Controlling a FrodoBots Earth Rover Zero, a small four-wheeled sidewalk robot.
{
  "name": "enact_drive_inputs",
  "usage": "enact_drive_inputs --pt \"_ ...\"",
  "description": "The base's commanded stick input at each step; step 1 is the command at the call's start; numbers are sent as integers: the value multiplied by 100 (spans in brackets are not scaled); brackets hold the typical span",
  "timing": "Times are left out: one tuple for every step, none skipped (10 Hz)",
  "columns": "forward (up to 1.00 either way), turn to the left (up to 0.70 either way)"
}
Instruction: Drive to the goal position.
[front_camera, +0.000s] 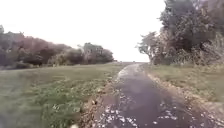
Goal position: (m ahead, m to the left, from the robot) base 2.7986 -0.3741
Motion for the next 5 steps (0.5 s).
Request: enact_drive_inputs --pt "85 0" --pt "85 0" --pt "85 0" --pt "85 -6" --pt "85 -15"
